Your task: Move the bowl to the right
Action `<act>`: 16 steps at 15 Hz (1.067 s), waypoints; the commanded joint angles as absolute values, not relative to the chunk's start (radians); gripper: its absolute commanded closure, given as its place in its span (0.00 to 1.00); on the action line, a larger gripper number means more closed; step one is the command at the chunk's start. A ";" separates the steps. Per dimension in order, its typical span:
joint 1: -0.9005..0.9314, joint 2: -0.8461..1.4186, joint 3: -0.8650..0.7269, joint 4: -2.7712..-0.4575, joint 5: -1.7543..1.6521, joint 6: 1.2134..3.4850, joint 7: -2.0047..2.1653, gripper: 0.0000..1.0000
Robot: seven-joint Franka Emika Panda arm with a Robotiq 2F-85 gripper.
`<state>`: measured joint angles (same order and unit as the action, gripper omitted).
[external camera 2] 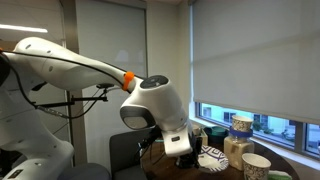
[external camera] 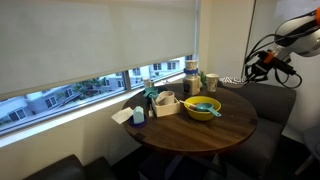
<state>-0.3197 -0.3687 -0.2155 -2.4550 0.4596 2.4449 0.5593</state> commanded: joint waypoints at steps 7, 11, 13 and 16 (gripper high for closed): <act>-0.260 -0.130 -0.203 -2.220 0.426 2.341 0.570 0.66; -0.248 -0.195 -0.204 -2.264 0.401 2.328 0.535 0.38; -0.243 -0.308 -0.200 -2.331 0.368 2.305 0.452 0.23; -0.235 -0.474 -0.171 -2.408 0.307 2.245 0.375 0.03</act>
<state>-0.2452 -0.2779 -0.1954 -2.2981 0.3616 2.2972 0.4312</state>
